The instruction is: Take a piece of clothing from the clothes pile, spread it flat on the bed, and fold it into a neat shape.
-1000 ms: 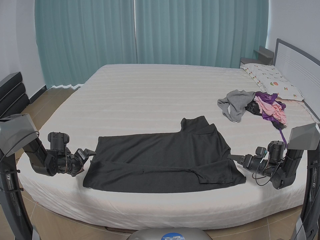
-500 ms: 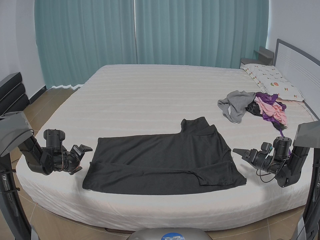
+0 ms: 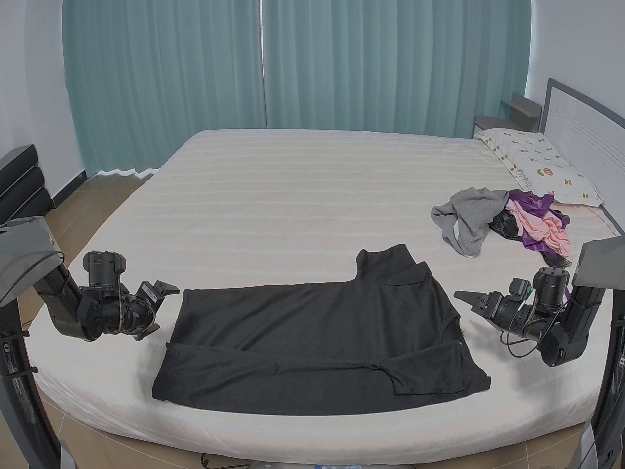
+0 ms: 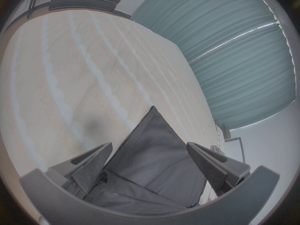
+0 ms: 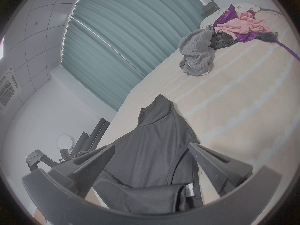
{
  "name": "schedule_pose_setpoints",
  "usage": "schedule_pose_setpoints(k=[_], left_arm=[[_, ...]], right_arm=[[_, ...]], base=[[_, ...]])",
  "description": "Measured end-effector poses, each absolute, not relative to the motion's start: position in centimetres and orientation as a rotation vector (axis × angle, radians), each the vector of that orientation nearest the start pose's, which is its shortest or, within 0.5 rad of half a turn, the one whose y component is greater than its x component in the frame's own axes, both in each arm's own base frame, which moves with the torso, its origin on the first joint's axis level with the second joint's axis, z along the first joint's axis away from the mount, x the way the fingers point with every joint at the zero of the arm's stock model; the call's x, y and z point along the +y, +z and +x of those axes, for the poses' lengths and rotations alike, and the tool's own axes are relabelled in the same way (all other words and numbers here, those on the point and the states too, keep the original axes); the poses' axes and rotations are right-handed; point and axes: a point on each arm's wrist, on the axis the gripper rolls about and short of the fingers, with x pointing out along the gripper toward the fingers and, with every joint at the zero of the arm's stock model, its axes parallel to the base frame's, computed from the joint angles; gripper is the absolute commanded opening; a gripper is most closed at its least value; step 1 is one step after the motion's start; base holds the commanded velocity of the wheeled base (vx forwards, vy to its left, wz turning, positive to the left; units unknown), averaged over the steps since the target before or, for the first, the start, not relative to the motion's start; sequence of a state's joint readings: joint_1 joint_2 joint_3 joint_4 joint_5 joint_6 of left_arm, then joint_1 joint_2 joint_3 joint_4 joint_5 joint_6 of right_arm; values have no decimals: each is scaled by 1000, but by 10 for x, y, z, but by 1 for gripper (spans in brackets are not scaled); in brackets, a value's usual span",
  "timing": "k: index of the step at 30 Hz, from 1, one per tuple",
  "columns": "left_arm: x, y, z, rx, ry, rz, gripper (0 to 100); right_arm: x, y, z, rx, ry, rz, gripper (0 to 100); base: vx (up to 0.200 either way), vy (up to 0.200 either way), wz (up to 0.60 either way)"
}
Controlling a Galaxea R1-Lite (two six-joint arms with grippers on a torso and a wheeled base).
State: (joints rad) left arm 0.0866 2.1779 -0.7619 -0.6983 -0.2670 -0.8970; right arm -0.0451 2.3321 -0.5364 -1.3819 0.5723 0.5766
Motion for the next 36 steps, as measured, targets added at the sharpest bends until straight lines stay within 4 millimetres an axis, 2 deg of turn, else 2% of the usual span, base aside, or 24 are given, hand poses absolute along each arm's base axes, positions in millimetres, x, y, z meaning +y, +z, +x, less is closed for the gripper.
schedule_pose_setpoints(k=[7,15,26,30,36], left_arm=[[24,20,351,734,153,-981,100],[25,29,366,684,124,-973,100],[18,42,416,626,42,-890,100],[9,35,435,629,6,-855,100],[1,14,451,640,2,-831,100]], right_arm=[[-2,-10,332,545,392,683,100],[-2,-11,332,550,392,685,100],[-2,-17,332,565,383,688,100],[-2,-21,332,572,381,689,100],[0,-25,332,585,375,689,100]], base=[[0,0,0],[0,0,0],[0,0,0],[0,0,0],[0,0,0]])
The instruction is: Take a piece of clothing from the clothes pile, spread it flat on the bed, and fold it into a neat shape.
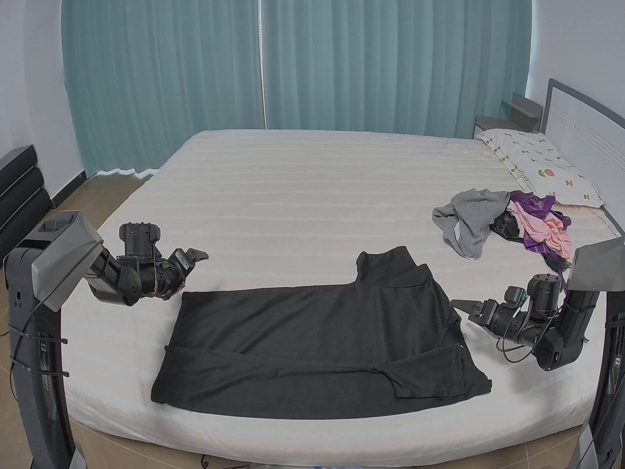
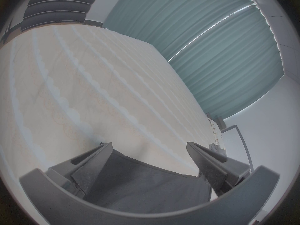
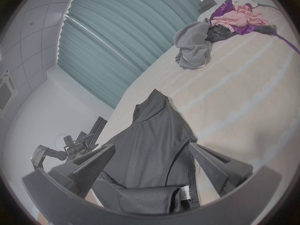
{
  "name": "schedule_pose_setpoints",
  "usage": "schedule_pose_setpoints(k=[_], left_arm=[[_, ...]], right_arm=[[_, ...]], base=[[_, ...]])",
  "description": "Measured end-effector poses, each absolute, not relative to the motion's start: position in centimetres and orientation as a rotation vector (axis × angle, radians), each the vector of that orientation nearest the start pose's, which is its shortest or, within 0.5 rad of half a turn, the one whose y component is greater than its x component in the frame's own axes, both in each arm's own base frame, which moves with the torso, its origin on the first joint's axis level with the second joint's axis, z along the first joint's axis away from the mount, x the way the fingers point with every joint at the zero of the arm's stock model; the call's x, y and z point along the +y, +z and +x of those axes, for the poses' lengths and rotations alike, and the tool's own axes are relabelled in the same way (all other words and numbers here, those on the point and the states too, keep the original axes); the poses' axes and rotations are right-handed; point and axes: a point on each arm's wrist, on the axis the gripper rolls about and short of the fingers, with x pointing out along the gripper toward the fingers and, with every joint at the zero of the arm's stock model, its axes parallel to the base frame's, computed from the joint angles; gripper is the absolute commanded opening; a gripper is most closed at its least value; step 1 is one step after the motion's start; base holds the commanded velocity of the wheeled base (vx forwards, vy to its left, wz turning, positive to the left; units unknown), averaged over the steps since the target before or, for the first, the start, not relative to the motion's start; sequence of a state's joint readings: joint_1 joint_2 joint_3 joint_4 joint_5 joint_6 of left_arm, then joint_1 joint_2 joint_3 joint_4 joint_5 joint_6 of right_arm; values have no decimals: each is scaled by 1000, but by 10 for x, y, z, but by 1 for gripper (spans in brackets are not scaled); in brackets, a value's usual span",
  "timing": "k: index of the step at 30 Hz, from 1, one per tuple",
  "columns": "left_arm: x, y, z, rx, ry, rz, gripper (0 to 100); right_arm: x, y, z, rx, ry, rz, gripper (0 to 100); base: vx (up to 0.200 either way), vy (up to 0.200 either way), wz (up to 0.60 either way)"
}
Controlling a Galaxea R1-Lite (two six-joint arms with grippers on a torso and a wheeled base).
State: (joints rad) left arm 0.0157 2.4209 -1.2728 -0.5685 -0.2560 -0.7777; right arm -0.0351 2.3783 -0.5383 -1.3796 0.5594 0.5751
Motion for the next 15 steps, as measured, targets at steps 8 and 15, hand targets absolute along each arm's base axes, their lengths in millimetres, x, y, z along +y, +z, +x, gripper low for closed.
schedule_pose_setpoints(k=[8,15], left_arm=[[4,-6,452,673,25,-805,100],[6,-14,448,676,71,-752,100]], right_arm=[[4,-32,331,605,367,688,100],[4,-35,331,613,366,689,100]], base=[[0,0,0],[0,0,0]])
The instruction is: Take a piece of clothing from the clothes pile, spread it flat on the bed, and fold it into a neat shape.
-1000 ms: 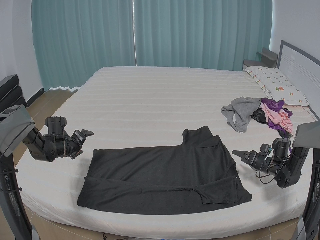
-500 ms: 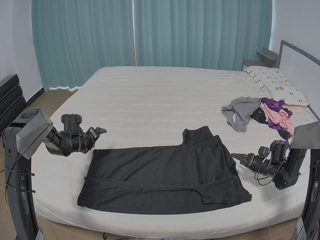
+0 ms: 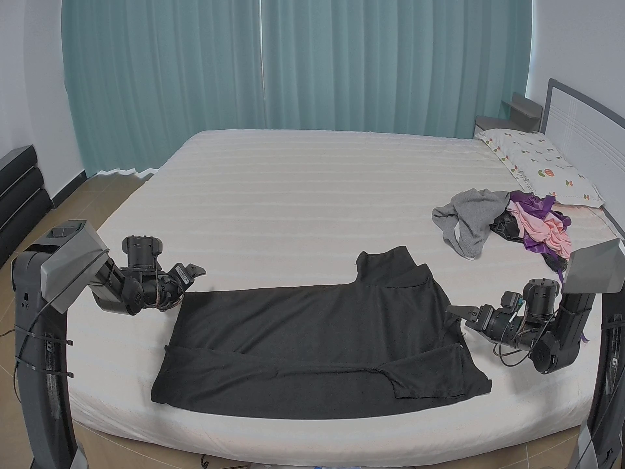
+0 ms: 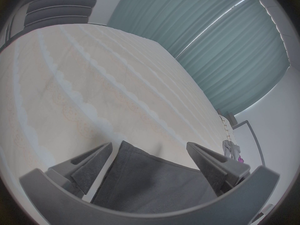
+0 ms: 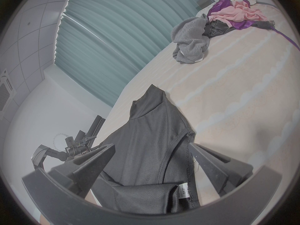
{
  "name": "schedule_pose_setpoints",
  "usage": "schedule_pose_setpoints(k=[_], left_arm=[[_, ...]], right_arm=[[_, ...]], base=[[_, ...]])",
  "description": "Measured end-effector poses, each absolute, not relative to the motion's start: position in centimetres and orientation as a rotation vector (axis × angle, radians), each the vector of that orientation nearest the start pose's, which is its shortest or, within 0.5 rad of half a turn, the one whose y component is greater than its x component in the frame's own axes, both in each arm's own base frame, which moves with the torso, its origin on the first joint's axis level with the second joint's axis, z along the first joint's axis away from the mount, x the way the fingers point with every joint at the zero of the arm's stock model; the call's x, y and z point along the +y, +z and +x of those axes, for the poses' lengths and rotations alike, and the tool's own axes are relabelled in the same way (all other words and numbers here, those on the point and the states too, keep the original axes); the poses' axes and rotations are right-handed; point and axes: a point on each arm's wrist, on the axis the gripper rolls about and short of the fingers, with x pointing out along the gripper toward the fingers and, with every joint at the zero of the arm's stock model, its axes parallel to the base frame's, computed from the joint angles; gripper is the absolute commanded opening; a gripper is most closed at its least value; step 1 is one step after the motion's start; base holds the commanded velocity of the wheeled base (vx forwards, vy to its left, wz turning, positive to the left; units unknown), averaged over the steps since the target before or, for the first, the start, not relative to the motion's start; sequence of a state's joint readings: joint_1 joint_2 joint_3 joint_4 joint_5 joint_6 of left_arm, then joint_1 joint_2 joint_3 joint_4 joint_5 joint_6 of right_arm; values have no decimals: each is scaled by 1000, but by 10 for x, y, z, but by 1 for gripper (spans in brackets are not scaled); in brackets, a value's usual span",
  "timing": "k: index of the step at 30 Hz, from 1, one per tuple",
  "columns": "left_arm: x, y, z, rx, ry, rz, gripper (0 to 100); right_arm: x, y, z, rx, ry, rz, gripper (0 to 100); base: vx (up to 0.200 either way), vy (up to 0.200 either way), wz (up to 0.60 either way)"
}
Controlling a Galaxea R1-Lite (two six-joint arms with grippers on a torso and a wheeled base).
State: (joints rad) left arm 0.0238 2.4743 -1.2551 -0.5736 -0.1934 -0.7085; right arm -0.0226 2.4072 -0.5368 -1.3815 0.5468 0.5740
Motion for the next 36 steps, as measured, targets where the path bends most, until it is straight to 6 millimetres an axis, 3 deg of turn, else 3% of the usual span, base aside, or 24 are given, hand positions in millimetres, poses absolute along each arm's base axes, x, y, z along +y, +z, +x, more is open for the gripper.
schedule_pose_setpoints(k=[13,14,28,36], left_arm=[[5,-22,449,690,57,-688,100],[5,-23,449,691,58,-688,0],[9,-24,449,670,133,-677,0],[13,-13,450,624,190,-748,0]], right_arm=[[5,-36,332,612,368,688,100],[5,-35,332,611,368,687,100],[4,-34,335,601,371,685,100],[10,-30,352,545,327,653,100]], base=[[0,0,0],[0,0,0],[0,0,0],[0,0,0]])
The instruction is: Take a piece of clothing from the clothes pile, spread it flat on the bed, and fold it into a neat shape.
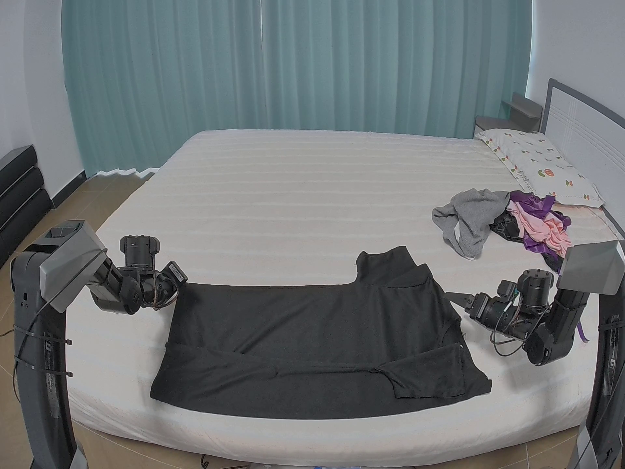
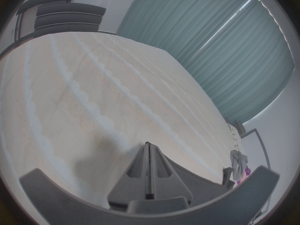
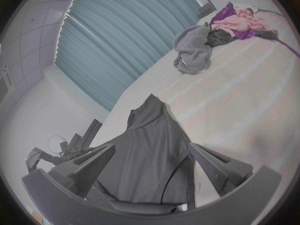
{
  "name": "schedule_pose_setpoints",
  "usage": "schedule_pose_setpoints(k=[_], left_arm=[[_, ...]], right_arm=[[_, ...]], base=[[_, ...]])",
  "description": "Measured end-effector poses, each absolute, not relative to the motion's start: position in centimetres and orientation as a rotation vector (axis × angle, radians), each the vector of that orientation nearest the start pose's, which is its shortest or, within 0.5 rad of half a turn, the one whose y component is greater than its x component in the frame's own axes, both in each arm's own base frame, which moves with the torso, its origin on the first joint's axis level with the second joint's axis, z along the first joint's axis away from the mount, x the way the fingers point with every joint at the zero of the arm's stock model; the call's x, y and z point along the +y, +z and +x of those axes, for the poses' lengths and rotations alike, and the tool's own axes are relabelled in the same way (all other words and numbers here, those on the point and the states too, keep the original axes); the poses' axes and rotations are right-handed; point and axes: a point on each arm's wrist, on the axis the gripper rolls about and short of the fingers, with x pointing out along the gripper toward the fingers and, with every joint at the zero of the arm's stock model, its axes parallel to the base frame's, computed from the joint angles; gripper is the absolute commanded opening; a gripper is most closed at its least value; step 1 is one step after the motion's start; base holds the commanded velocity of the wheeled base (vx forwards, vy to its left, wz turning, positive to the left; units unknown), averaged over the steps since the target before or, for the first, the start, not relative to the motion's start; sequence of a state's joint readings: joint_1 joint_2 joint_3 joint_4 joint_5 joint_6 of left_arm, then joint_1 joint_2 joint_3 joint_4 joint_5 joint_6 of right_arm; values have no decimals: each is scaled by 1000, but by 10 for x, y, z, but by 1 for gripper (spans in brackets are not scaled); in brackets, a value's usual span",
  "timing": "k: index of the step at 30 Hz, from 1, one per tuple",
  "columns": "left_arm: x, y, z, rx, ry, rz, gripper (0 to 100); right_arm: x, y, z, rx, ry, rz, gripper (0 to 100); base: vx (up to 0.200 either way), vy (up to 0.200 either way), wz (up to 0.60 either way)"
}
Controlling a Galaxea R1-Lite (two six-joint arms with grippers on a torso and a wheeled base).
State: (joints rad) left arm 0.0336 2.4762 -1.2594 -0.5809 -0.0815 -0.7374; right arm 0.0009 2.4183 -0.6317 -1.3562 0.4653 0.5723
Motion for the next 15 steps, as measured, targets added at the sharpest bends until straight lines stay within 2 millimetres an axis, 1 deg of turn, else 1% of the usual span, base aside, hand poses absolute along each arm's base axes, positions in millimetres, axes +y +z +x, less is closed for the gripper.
schedule_pose_setpoints(k=[6,15], left_arm=[[16,-6,450,596,195,-771,0],[16,-5,447,603,200,-774,0]], right_arm=[[18,-29,368,535,311,641,100],[24,-21,400,503,281,630,100]], base=[[0,0,0],[0,0,0]])
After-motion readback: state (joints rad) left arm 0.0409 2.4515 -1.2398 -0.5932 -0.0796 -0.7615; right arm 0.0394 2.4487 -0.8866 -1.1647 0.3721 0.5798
